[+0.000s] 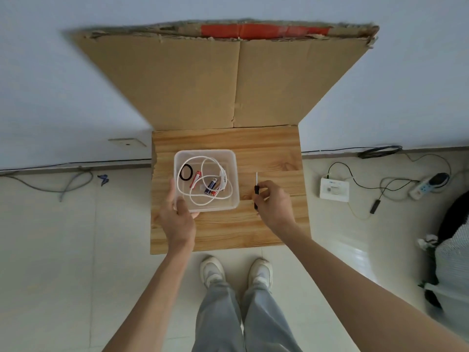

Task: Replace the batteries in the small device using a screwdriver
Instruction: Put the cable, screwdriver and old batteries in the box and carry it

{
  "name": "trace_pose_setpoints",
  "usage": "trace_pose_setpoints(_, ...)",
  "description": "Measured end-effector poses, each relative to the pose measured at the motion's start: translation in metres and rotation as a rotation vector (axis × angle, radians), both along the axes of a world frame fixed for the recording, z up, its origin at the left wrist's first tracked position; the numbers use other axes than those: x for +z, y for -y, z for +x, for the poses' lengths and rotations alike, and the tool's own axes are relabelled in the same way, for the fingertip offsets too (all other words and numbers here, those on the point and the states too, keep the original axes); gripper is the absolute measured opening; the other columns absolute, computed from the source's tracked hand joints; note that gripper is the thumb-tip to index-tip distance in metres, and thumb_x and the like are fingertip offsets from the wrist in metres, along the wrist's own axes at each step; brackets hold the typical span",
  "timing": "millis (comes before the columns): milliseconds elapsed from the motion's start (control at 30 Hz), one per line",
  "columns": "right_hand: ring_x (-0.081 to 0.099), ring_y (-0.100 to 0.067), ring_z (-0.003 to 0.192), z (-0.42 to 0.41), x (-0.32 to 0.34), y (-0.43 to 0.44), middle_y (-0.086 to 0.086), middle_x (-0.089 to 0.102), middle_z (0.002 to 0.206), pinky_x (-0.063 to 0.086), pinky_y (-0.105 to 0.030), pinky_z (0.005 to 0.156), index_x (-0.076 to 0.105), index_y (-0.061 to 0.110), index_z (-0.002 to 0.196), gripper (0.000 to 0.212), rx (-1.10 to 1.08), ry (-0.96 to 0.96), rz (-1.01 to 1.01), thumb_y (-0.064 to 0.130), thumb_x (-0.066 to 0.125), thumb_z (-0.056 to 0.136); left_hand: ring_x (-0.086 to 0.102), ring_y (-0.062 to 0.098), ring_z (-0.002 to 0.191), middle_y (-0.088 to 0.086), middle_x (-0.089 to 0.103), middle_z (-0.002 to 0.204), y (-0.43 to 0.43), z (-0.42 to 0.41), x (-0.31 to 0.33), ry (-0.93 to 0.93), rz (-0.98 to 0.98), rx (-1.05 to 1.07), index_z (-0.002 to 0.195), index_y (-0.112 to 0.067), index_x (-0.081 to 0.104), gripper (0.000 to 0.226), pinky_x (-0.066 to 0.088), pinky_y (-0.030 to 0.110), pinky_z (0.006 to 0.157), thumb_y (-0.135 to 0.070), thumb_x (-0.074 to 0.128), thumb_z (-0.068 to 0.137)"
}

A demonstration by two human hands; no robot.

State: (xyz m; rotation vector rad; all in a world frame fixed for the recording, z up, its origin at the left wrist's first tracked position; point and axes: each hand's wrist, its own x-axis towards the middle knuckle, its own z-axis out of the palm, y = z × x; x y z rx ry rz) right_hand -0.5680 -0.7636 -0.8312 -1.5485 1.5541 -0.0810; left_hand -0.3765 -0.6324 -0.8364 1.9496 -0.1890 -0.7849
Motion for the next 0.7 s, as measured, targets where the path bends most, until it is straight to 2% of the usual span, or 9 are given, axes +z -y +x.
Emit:
trace_pose_setpoints(133, 0.071, -0.022, 0.082, 0.006, -0.017, 0.002, 0.0, 0.074, 0.096, 0.057, -0.034, 0.069, 0.067, 0.017, 0.121, 0.02, 0.082, -0.053, -0.091, 0.013, 0.062, 0.101, 0.063, 0.026, 0.141, -0.013, 0.063, 0.152, -0.004, 0.0, -0.014, 0.014, 0.008, -0.012, 0.15, -0.06, 0.051, 0.068, 0.055, 0.066, 0.108, -0.004, 0.046, 0.112)
trace_pose_setpoints(267, 0.064, -0.026, 0.076, 0.007, -0.026, 0.001, -0.006, 0.07, 0.091, 0.046, -0.03, 0.065, 0.064, 0.009, 0.113, 0.014, 0.206, -0.129, -0.223, 0.007, 0.062, 0.1, 0.07, 0.033, 0.127, -0.002, 0.064, 0.151, -0.005, -0.002, -0.015, 0.044, 0.009, -0.014, 0.159, -0.041, 0.05, 0.063, 0.068, 0.059, 0.08, 0.001, 0.044, 0.113)
trace_pose_setpoints(300, 0.062, -0.026, 0.072, 0.008, -0.027, 0.001, -0.006, 0.067, 0.089, 0.046, -0.031, 0.062, 0.062, 0.009, 0.112, 0.012, 0.229, -0.145, -0.248, 0.007, 0.062, 0.1, 0.07, 0.031, 0.127, -0.002, 0.063, 0.151, -0.006, -0.002, -0.015, 0.064, 0.017, -0.023, 0.16, -0.039, 0.05, 0.062, 0.069, 0.058, 0.078, 0.001, 0.044, 0.113)
trace_pose_setpoints(367, 0.059, -0.026, 0.068, 0.009, -0.028, 0.0, -0.006, 0.064, 0.087, 0.044, -0.033, 0.058, 0.06, 0.008, 0.112, 0.012, 0.263, -0.171, -0.287, 0.007, 0.062, 0.1, 0.068, 0.027, 0.13, -0.005, 0.066, 0.147, -0.006, -0.002, -0.016, 0.117, 0.037, -0.033, 0.158, -0.044, 0.05, 0.063, 0.066, 0.06, 0.089, -0.001, 0.047, 0.112)
trace_pose_setpoints(433, 0.058, -0.027, 0.066, 0.009, -0.03, -0.003, -0.007, 0.062, 0.087, 0.044, -0.034, 0.055, 0.056, 0.009, 0.112, 0.013, 0.279, -0.199, -0.316, 0.009, 0.062, 0.1, 0.07, 0.026, 0.127, -0.005, 0.068, 0.145, -0.006, -0.003, -0.017, 0.135, 0.055, -0.018, 0.157, -0.043, 0.052, 0.063, 0.067, 0.057, 0.088, 0.0, 0.049, 0.111)
trace_pose_setpoints(500, 0.059, -0.028, 0.064, 0.009, -0.031, -0.007, -0.007, 0.062, 0.087, 0.045, -0.034, 0.053, 0.053, 0.011, 0.112, 0.016, 0.282, -0.218, -0.328, 0.013, 0.063, 0.1, 0.075, 0.028, 0.116, -0.001, 0.065, 0.149, -0.005, -0.004, -0.013, 0.057, 0.065, 0.019, 0.158, -0.041, 0.05, 0.064, 0.07, 0.048, 0.069, 0.002, 0.05, 0.111)
trace_pose_setpoints(567, 0.061, -0.029, 0.065, 0.009, -0.031, -0.009, -0.006, 0.062, 0.088, 0.05, -0.037, 0.053, 0.05, 0.013, 0.114, 0.019, 0.278, -0.228, -0.315, 0.017, 0.063, 0.101, 0.077, 0.026, 0.108, -0.001, 0.059, 0.157, -0.004, -0.001, -0.011, 0.02, 0.117, 0.017, 0.161, -0.038, 0.047, 0.063, 0.069, 0.038, 0.059, 0.001, 0.05, 0.111)
trace_pose_setpoints(633, 0.063, -0.03, 0.067, 0.009, -0.03, -0.011, -0.007, 0.063, 0.089, 0.056, -0.041, 0.055, 0.048, 0.014, 0.116, 0.022, 0.281, -0.241, -0.295, 0.02, 0.063, 0.101, 0.076, 0.027, 0.11, -0.006, 0.055, 0.16, -0.004, 0.003, -0.007, 0.014, 0.176, -0.017, 0.163, -0.034, 0.045, 0.059, 0.069, 0.036, 0.06, -0.003, 0.052, 0.112)
trace_pose_setpoints(700, 0.065, -0.032, 0.07, 0.009, -0.025, -0.013, -0.008, 0.063, 0.092, 0.058, -0.044, 0.057, 0.047, 0.013, 0.119, 0.026, 0.291, -0.263, -0.269, 0.024, 0.063, 0.102, 0.075, 0.024, 0.104, -0.012, 0.055, 0.151, -0.004, 0.009, 0.0, 0.007, 0.259, -0.094, 0.163, -0.032, 0.045, 0.052, 0.07, 0.042, 0.07, -0.014, 0.051, 0.115)
